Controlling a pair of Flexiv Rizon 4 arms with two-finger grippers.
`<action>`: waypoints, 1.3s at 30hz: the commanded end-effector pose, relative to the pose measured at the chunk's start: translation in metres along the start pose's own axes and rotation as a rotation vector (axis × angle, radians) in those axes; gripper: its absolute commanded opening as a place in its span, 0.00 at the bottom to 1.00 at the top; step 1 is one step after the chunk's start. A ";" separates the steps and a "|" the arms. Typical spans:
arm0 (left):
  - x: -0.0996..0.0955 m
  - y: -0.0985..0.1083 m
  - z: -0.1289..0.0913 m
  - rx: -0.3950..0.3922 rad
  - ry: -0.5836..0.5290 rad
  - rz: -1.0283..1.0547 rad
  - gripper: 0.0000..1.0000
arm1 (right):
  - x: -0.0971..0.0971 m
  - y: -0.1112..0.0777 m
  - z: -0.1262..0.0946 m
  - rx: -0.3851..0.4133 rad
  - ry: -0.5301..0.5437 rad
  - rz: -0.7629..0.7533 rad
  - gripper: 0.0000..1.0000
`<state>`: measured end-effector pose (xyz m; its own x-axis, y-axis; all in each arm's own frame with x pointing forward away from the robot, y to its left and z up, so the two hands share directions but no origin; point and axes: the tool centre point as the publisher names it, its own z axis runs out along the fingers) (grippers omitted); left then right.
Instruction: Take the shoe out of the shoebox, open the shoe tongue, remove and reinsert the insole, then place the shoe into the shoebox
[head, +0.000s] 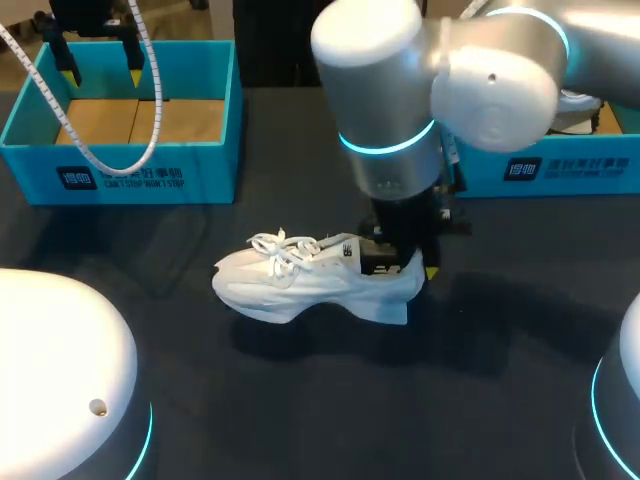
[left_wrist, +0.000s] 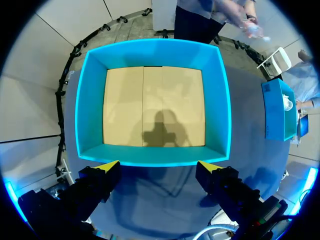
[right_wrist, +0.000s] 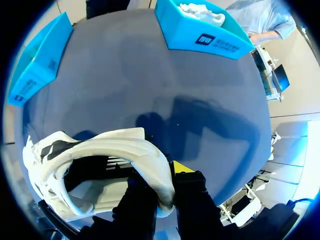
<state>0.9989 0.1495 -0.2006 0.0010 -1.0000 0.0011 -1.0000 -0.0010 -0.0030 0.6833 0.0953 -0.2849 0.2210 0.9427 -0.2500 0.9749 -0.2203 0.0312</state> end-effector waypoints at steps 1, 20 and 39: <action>0.000 0.000 0.000 -0.001 -0.001 0.000 1.00 | 0.031 -0.017 0.013 -0.007 -0.052 0.066 0.00; 0.000 0.000 0.000 -0.001 -0.001 0.000 1.00 | 0.061 -0.042 0.046 0.046 -0.119 0.222 0.00; 0.000 0.000 0.000 -0.001 -0.001 0.000 1.00 | 0.052 -0.040 0.063 0.051 -0.071 0.464 0.00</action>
<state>0.9989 0.1495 -0.2006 0.0009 -1.0000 0.0011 -1.0000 -0.0009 -0.0030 0.6575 0.1324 -0.3594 0.0909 0.9524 -0.2909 0.9908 -0.1159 -0.0698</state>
